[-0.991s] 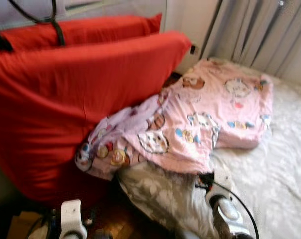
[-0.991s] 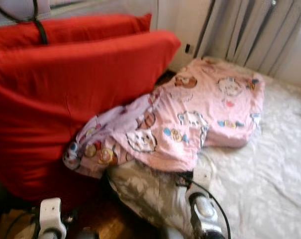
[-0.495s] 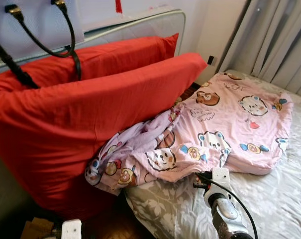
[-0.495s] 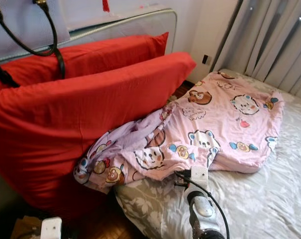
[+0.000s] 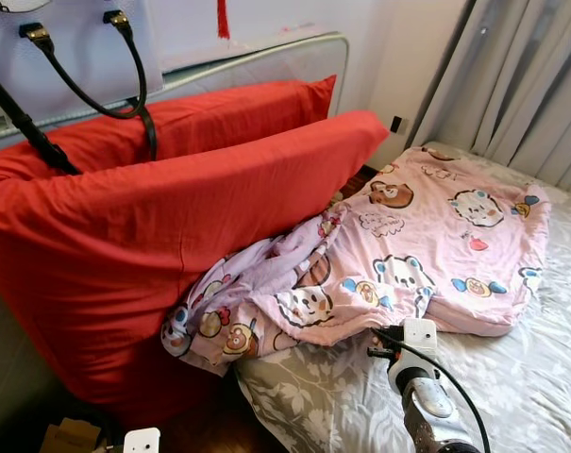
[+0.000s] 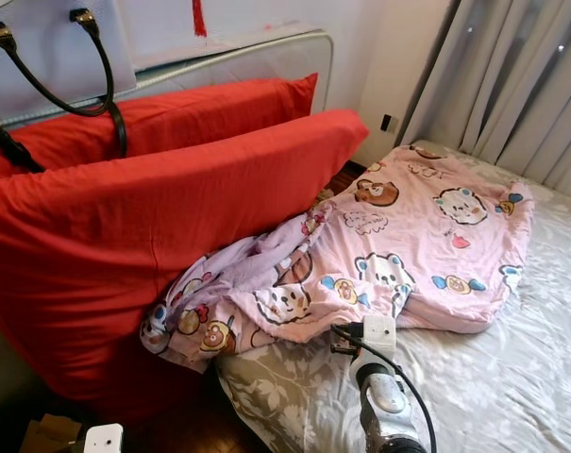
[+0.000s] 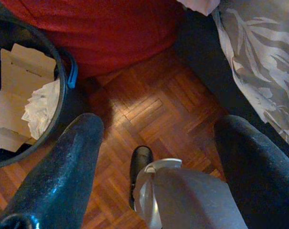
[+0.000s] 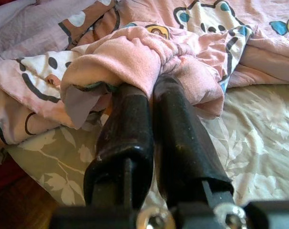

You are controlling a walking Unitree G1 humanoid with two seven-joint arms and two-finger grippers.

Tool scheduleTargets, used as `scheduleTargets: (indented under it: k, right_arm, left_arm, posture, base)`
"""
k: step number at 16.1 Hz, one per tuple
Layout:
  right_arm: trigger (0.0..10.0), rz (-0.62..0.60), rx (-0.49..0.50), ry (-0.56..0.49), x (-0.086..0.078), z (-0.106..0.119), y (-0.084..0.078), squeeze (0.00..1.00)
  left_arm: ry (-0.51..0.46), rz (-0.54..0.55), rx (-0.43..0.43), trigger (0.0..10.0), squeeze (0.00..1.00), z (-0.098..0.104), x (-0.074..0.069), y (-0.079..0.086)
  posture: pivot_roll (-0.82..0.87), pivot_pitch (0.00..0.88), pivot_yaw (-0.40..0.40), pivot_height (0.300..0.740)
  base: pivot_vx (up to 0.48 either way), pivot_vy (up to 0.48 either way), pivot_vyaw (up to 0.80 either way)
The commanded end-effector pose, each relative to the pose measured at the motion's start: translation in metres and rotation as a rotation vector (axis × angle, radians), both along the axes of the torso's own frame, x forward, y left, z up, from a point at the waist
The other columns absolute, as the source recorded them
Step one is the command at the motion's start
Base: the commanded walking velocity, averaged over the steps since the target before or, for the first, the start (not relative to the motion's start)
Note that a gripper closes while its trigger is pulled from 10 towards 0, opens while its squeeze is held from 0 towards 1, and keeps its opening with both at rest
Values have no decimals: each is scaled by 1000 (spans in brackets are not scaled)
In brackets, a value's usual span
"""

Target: Clean up the room

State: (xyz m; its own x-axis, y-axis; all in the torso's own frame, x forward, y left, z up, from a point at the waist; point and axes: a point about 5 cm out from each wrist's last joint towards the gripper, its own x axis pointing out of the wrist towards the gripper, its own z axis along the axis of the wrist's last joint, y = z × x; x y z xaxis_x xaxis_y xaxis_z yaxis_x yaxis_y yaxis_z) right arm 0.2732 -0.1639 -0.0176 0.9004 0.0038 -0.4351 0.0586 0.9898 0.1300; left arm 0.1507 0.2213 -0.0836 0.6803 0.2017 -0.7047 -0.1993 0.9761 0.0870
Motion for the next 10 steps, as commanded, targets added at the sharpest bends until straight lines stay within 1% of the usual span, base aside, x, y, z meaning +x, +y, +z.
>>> scheduleTargets:
  k: [1, 3, 8, 10]
  right_arm:
    - [10000, -14, -4, -3, -1, 0, -3, 0]
    - [10000, -10, -3, -1, -2, -1, -1, 0]
    - [10000, -4, -10, -11, 1, 1, 2, 0]
    - [10000, -5, -12, -15, 1, 2, 2, 0]
  left_arm:
    - [13, -2, -12, 10000, 0, -2, -3, -2]
    - [26, -5, -15, 10000, 0, -4, -7, -2]
    - [27, -11, -15, 10000, 0, -4, -7, -1]
    - [27, -10, -16, 10000, 0, -4, -7, -1]
  posture:
    - [133, 0, -102, 740]
    - [133, 0, -98, 740]
    - [134, 0, -92, 740]
    - [133, 0, -92, 740]
  base:
    - [0, 0, 0]
    - [0, 0, 0]
    - [0, 0, 0]
    - [-251, 0, 0]
